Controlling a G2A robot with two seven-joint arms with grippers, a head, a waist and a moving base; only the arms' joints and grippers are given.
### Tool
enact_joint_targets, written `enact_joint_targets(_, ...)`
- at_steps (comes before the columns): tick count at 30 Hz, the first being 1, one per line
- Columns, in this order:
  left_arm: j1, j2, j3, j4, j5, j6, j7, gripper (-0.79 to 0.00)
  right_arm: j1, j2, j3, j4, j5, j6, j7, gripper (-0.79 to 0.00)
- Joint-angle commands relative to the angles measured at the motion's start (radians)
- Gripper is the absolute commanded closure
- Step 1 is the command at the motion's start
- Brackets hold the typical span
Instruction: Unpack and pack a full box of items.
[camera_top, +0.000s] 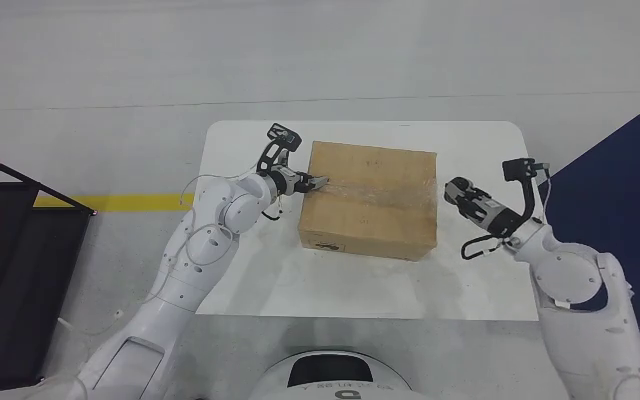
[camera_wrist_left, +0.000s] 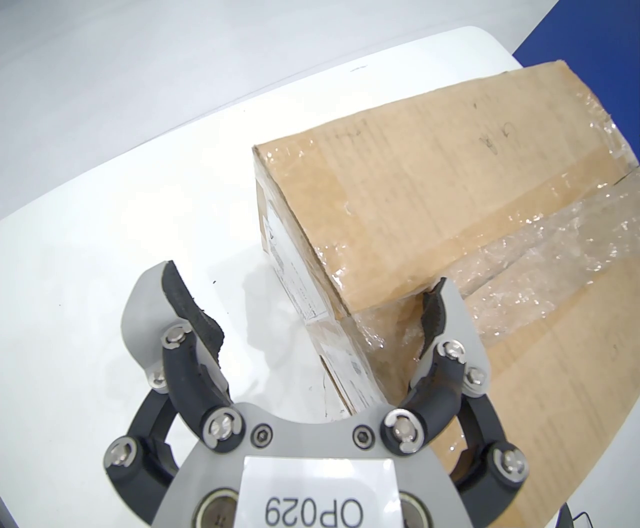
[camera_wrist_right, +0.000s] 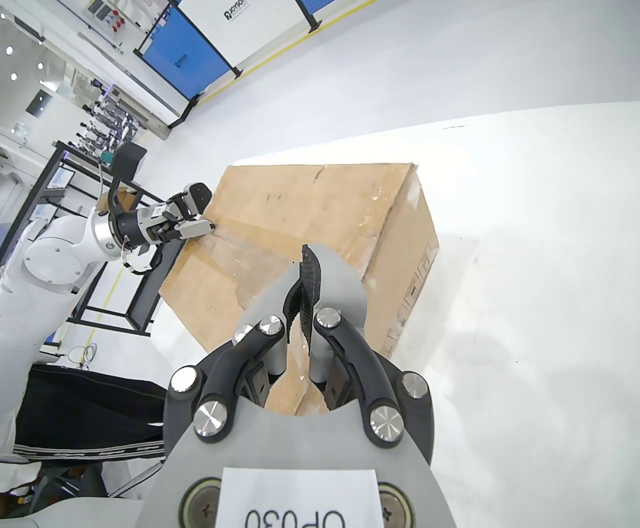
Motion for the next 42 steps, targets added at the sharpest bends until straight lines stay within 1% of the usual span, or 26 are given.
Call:
enact_joint_targets(1,0.000,0.000,0.000,0.000,0.000,0.000,0.000,-0.785,0.012,0.002,-0.006,-0.025,-0.016,0.016,0.013,0.000)
enact_joint_targets(7,0.000,0.000,0.000,0.000,0.000,0.000,0.000,-0.785,0.017,0.005,-0.014,-0.088,-0.051,0.047,0.027,0.000)
enact_joint_targets(13,0.000,0.000,0.000,0.000,0.000,0.000,0.000,-0.785,0.005,0.008,-0.009,-0.127,-0.067,0.042,0.031,0.000)
enact_joint_targets(19,0.000,0.000,0.000,0.000,0.000,0.000,0.000,-0.785,0.016,0.015,0.009,-0.176,-0.064,0.026,0.085,0.000)
enact_joint_targets(26,0.000,0.000,0.000,0.000,0.000,0.000,0.000,-0.785,0.068,0.025,0.027,-0.220,-0.070,0.062,0.172,0.000)
enact_joint_targets(32,0.000,0.000,0.000,0.000,0.000,0.000,0.000,-0.785,0.147,0.035,-0.002,-0.172,-0.084,0.088,0.271,0.000)
enact_joint_targets(35,0.000,0.000,0.000,0.000,0.000,0.000,0.000,-0.785,0.164,0.037,-0.019,-0.120,-0.085,0.088,0.274,0.000)
enact_joint_targets(42,0.000,0.000,0.000,0.000,0.000,0.000,0.000,-0.785,0.164,0.042,-0.012,0.008,-0.051,0.065,0.267,0.000)
